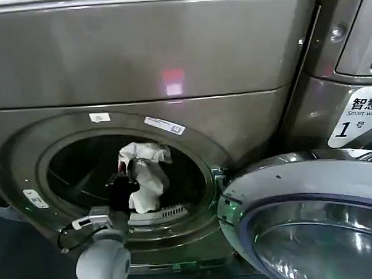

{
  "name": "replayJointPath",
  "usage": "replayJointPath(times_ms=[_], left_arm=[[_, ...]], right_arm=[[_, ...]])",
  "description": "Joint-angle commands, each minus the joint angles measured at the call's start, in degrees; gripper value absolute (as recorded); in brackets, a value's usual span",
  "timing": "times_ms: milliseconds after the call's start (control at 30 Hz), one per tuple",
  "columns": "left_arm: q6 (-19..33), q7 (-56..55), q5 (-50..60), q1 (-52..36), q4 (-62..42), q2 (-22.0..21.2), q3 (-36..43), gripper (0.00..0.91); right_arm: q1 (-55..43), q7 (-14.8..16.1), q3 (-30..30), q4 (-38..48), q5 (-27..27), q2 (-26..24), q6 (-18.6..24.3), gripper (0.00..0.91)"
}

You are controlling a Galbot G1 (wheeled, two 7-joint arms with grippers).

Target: Grasp the clothes from the dryer.

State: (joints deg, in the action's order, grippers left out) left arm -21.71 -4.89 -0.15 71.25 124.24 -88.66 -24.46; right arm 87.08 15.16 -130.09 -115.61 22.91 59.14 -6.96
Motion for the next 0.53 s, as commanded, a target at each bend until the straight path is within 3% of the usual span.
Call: replayJointPath(times_ms=[33,533], left_arm=[[-0.3,0.2,-0.6,1.1,1.1,-0.3,0.1,0.0],[-0.5,0.2,-1.3,0.8,0.2,-0.2,0.2,0.0]], right_arm=[[-0.2,1.1,-0.6,0.2,0.0,-0.2,0.1,0.907],[0.0,1.4,0.0,-0.1,-1.1,0.5,0.2,0.907]])
